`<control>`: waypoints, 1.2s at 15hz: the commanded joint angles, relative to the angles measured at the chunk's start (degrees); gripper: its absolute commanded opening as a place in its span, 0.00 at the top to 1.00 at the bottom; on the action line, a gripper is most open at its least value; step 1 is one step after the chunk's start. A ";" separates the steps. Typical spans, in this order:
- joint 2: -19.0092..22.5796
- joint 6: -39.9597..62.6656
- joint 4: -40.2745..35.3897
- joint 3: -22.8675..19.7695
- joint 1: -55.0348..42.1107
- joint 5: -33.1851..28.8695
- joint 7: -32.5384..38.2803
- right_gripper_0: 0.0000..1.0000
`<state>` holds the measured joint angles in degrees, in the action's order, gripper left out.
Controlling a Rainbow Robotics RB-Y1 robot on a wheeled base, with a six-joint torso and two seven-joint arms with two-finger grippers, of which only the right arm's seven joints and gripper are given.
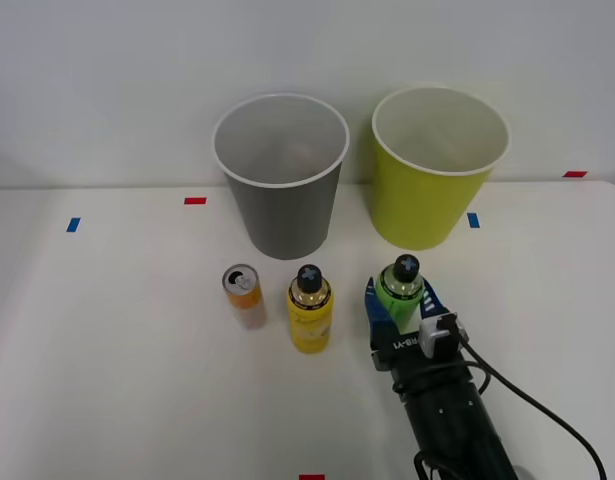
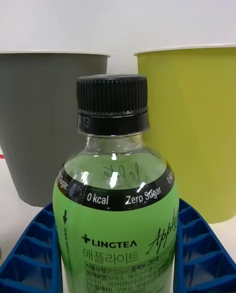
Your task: Put cans in the gray bin, plastic bottles in the light green bin
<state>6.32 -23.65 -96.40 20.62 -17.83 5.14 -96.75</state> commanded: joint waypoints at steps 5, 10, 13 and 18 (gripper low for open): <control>2.82 -0.61 -6.52 0.12 -5.20 2.42 0.69 1.00; 8.89 -0.52 -18.12 -0.05 -13.20 10.77 0.78 1.00; 13.90 -0.08 -25.59 -0.23 -15.75 18.68 1.13 1.00; 15.65 6.07 -35.26 -2.07 -10.03 32.12 1.04 1.00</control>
<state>22.18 -18.00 -131.04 19.00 -29.86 34.98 -95.67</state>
